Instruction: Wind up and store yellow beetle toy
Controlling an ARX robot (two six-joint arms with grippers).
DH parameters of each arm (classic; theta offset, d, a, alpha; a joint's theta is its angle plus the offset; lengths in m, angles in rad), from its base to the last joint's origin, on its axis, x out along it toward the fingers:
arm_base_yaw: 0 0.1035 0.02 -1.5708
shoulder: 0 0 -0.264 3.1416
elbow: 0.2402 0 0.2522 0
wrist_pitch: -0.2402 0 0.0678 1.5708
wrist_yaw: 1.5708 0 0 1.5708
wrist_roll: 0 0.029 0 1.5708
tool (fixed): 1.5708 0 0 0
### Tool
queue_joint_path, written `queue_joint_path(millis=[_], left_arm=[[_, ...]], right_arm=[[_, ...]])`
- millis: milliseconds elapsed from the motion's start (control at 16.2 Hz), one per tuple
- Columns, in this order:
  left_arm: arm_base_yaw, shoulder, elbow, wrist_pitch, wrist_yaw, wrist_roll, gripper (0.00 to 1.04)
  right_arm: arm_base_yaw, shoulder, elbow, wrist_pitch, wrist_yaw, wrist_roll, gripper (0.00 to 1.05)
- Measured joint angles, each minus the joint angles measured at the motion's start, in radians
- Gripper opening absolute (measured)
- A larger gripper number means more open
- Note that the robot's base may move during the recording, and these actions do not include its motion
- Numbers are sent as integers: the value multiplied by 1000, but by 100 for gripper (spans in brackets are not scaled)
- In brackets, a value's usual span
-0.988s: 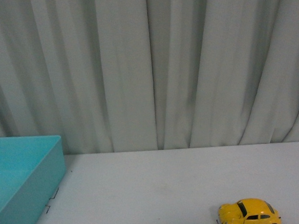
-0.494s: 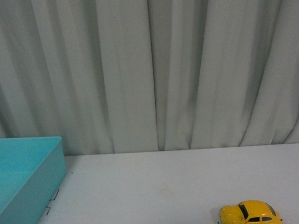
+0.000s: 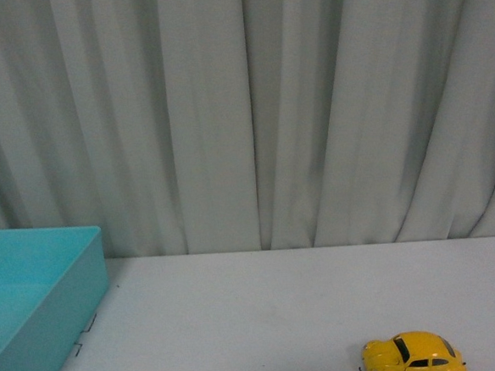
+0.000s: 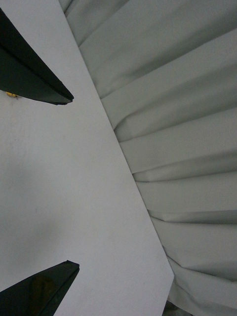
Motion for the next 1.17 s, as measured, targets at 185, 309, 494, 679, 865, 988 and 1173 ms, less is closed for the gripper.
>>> queue_joint_path(millis=[185,309,494,679,865,988,1173], left_arm=[[0,0,0,0,0,0,98],[0,0,0,0,0,0,98],[0,0,0,0,0,0,98],[0,0,0,0,0,0,98],[0,0,0,0,0,0,98],[0,0,0,0,0,0,98],[0,0,0,0,0,0,98]], right_arm=[[-252,528,87,435,-235,-18,98],[-282,831,239,588,-278,-60,98],[-182,1185,539,493,-369,-147,98],[-58,1399,887,289,-518,-300,98],[99,1431,1066,10,-747,-549,98],[180,1464,1110,-264,-863,-797,98],[193,1558,1182,-612,-901,-1163,98]])
